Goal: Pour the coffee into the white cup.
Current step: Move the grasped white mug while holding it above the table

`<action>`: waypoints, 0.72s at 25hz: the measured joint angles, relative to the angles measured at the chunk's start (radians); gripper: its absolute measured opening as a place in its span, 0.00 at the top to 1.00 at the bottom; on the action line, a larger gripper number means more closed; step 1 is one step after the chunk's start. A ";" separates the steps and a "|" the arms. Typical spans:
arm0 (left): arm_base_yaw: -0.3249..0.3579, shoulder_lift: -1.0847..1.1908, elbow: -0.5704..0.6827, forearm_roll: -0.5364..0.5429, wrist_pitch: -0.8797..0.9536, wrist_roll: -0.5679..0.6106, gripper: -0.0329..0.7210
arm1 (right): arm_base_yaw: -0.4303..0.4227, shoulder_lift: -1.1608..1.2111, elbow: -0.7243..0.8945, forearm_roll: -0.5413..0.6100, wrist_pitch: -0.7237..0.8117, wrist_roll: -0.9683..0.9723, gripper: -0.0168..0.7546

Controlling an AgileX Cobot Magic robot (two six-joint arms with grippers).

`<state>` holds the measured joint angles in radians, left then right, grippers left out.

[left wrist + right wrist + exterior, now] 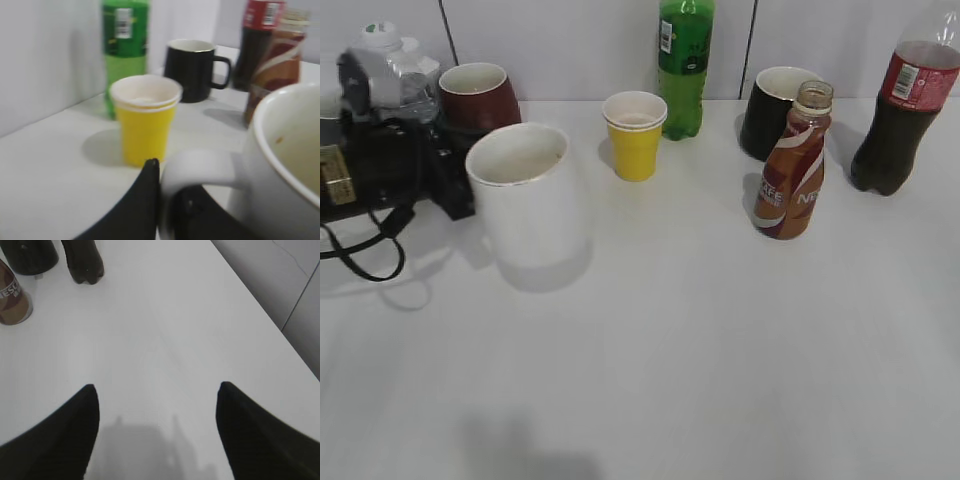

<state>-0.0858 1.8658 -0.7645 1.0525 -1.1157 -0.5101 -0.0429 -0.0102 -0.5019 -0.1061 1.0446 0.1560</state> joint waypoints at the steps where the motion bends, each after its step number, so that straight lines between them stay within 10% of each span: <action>1: -0.016 0.000 -0.013 0.010 0.007 -0.003 0.90 | 0.000 0.000 0.000 0.000 0.000 0.000 0.24; 9: -0.073 0.023 -0.033 0.021 0.055 -0.026 0.90 | 0.000 0.058 -0.011 0.037 -0.034 -0.067 0.24; 18: -0.072 0.023 -0.033 0.010 0.041 -0.033 0.90 | 0.000 0.500 -0.020 0.113 -0.675 -0.147 0.24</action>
<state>-0.1573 1.8893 -0.7976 1.0627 -1.0748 -0.5432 -0.0429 0.4901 -0.5219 0.0072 0.3698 0.0090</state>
